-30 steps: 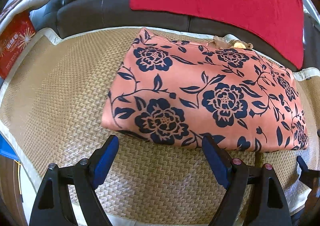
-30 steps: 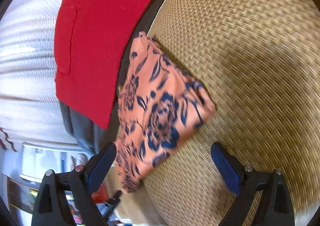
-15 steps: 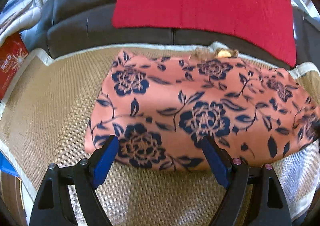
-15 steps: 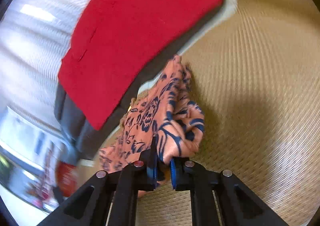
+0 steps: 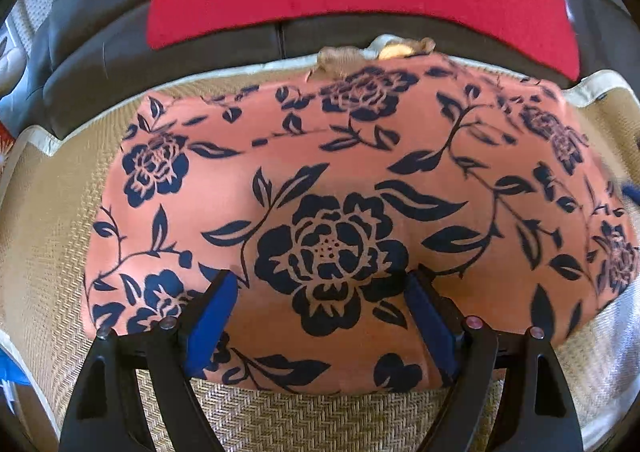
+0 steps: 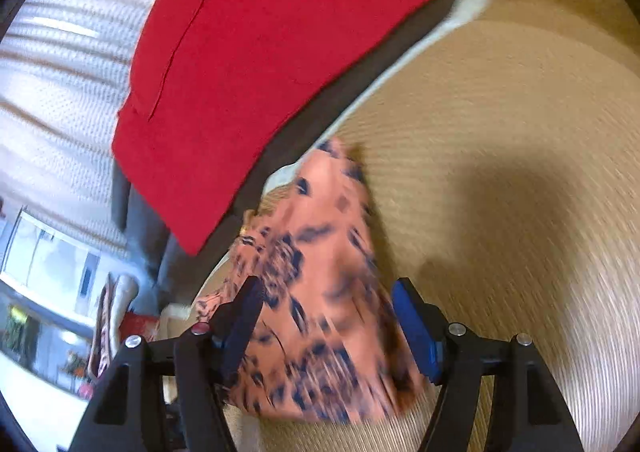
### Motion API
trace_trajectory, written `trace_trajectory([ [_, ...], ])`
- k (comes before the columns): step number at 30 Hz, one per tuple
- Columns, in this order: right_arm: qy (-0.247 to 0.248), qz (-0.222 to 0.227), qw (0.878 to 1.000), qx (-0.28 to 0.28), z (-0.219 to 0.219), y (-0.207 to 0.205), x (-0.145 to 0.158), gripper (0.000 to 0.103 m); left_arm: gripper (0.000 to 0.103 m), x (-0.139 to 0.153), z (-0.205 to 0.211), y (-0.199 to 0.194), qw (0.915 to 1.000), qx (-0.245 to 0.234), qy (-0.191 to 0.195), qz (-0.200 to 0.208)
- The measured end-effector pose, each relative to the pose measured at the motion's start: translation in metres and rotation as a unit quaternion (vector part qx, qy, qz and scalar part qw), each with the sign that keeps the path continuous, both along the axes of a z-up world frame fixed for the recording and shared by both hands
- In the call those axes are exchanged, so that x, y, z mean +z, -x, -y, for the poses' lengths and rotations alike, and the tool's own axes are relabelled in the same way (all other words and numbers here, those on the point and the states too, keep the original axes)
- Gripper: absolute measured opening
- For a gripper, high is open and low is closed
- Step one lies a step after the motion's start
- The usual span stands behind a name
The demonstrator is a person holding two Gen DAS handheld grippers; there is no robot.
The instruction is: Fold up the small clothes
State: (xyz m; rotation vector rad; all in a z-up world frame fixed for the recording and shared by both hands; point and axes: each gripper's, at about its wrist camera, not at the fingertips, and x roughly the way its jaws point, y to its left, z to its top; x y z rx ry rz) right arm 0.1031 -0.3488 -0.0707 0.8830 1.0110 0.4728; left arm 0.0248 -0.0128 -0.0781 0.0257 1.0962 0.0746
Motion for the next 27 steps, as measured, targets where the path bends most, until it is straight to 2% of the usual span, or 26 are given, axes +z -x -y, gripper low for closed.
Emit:
trace_trajectory([
  [3,0.046,-0.017,0.998,0.031,-0.019,-0.066,-0.006,0.071,0.087,0.0,-0.002,-0.002,1.0,0.008,0.003,-0.001],
  [6,0.074,-0.055,0.994,0.063,-0.039,-0.114,-0.024,0.071,0.088,-0.001,-0.002,-0.003,0.9999,0.01,-0.001,-0.001],
  [7,0.08,-0.053,0.993,0.072,-0.045,-0.121,-0.027,0.052,0.088,0.0,-0.002,-0.001,0.9999,0.01,-0.003,-0.001],
  [8,0.089,-0.043,0.991,0.086,-0.051,-0.126,-0.023,0.029,0.088,-0.001,-0.003,-0.002,0.9999,0.009,-0.006,0.0],
  [9,0.098,-0.056,0.988,0.11,-0.06,-0.131,-0.022,0.017,0.089,-0.001,-0.002,-0.002,0.9999,0.008,-0.008,0.001],
  [11,0.145,-0.038,0.982,0.111,-0.067,-0.131,-0.007,0.014,0.09,-0.002,0.0,-0.003,0.9999,0.007,-0.011,0.003],
  [14,0.172,-0.017,0.982,0.074,-0.061,-0.116,0.009,0.013,0.093,-0.004,-0.002,-0.003,0.9999,0.011,-0.005,0.005],
  [15,0.192,-0.019,0.979,0.068,-0.057,-0.113,0.007,0.018,0.093,-0.004,-0.003,-0.003,0.9999,0.013,-0.003,0.004],
  [16,0.212,-0.025,0.975,0.065,-0.057,-0.11,0.003,0.018,0.093,-0.003,-0.003,-0.002,0.9999,0.013,-0.002,0.004],
  [19,0.205,-0.034,0.977,0.056,-0.053,-0.102,0.006,0.019,0.093,-0.002,-0.005,-0.001,0.9999,0.012,-0.008,0.002],
  [21,0.23,-0.018,0.972,0.038,-0.049,-0.086,0.025,0.027,0.093,-0.002,-0.005,0.0,0.9998,0.014,-0.01,0.002],
  [23,0.231,0.005,0.972,0.03,-0.046,-0.068,0.046,0.036,0.093,-0.002,-0.005,0.002,0.9998,0.015,-0.014,0.006],
  [24,0.222,0.021,0.974,0.034,-0.048,-0.054,0.058,0.046,0.093,-0.002,-0.004,0.003,0.9997,0.015,-0.016,0.007],
  [25,0.208,0.033,0.977,0.039,-0.054,-0.04,0.068,0.072,0.093,-0.002,-0.003,0.004,0.9997,0.015,-0.017,0.008],
  [26,0.194,0.041,0.979,0.043,-0.055,-0.03,0.074,0.081,0.093,-0.002,-0.003,0.004,0.9997,0.016,-0.017,0.009],
  [27,0.176,0.053,0.982,0.053,-0.061,-0.014,0.081,0.082,0.093,-0.002,-0.004,0.005,0.9997,0.017,-0.017,0.009],
])
